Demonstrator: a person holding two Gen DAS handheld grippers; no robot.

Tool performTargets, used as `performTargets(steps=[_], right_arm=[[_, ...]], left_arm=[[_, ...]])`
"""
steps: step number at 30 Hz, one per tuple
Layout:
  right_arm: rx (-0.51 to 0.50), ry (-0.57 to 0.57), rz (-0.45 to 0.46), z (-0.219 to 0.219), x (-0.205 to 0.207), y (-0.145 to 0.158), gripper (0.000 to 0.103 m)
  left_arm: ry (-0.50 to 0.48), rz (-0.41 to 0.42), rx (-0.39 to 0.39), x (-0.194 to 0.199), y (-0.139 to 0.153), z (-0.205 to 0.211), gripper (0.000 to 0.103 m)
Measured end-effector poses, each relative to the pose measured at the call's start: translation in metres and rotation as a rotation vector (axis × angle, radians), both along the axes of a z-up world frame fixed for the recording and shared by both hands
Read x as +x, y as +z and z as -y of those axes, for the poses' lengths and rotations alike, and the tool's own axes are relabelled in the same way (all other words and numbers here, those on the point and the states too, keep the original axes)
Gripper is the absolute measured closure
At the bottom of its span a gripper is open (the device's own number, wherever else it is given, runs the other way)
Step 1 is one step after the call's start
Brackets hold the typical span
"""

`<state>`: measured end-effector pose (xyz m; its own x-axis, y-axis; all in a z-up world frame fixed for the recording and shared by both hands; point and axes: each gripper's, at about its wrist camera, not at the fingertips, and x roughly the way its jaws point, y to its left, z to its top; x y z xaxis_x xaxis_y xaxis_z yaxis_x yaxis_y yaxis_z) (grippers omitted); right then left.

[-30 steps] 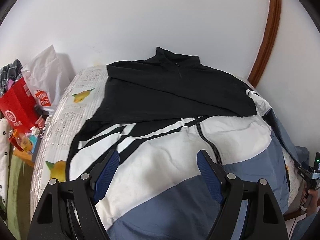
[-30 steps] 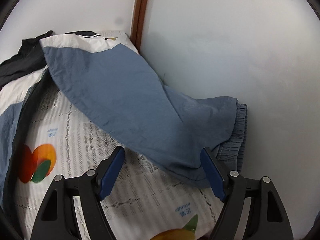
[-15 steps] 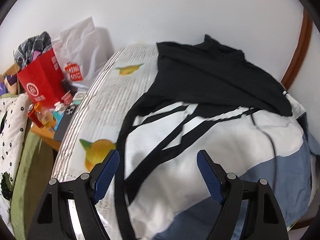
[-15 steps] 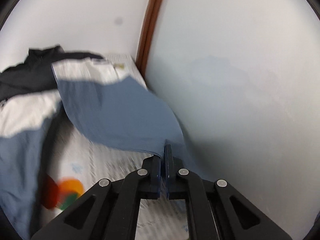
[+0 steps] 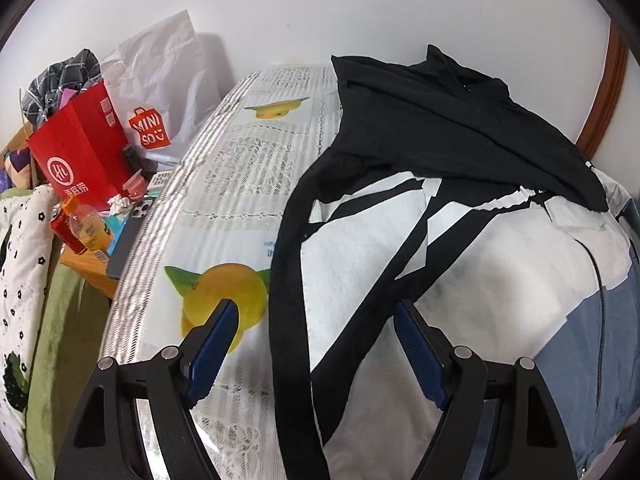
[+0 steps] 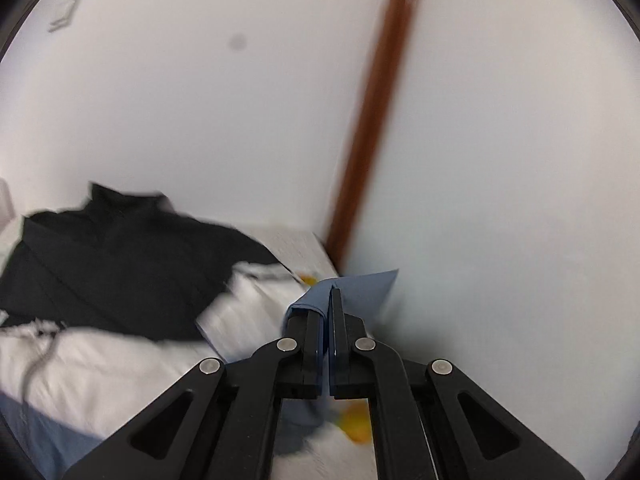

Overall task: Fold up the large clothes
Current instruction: 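Grasp the blue-grey sleeve cuff with the right gripper and lift it, then lay the blue-grey sleeve across the jacket body with the right gripper, release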

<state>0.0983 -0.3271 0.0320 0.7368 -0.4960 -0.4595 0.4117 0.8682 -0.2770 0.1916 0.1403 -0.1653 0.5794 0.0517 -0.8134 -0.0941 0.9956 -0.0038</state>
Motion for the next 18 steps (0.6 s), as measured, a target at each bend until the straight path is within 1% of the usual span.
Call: performTargets(steps=[3,4,6,8,10,12,13,15,18], right_arm=[[-0.020,0.101,0.026,-0.041,0.038,0.009,0.102],[-0.029,0.151,0.030,-0.060,0.054,0.010,0.102],[-0.035,0.230,0.026,-0.090,0.076,0.007,0.102],[-0.028,0.315,0.017,-0.123,0.095,0.001,0.102],[-0.017,0.411,-0.004,-0.158,0.115,-0.012,0.102],[-0.009,0.481,-0.025,-0.184,0.129,-0.026,0.102],[0.002,0.519,-0.046,-0.201,0.139,-0.038,0.102],[0.013,0.551,-0.084,-0.221,0.153,-0.051,0.102],[0.012,0.587,-0.137,-0.245,0.170,-0.076,0.102]], left_arm=[[0.002,-0.012,-0.029,0.003,-0.007,-0.002,0.025],[0.006,-0.016,-0.047,0.004,-0.010,-0.004,0.025],[0.016,-0.023,-0.077,0.005,-0.015,-0.007,0.025],[0.011,-0.009,-0.074,0.004,-0.015,-0.006,0.023],[0.007,-0.010,-0.066,0.005,-0.017,-0.004,0.022],[0.003,-0.005,-0.055,0.004,-0.018,-0.002,0.020],[-0.003,-0.002,-0.044,0.004,-0.019,0.001,0.018],[-0.010,0.000,-0.029,0.004,-0.020,0.003,0.017],[-0.012,0.004,-0.031,0.004,-0.020,0.002,0.016]])
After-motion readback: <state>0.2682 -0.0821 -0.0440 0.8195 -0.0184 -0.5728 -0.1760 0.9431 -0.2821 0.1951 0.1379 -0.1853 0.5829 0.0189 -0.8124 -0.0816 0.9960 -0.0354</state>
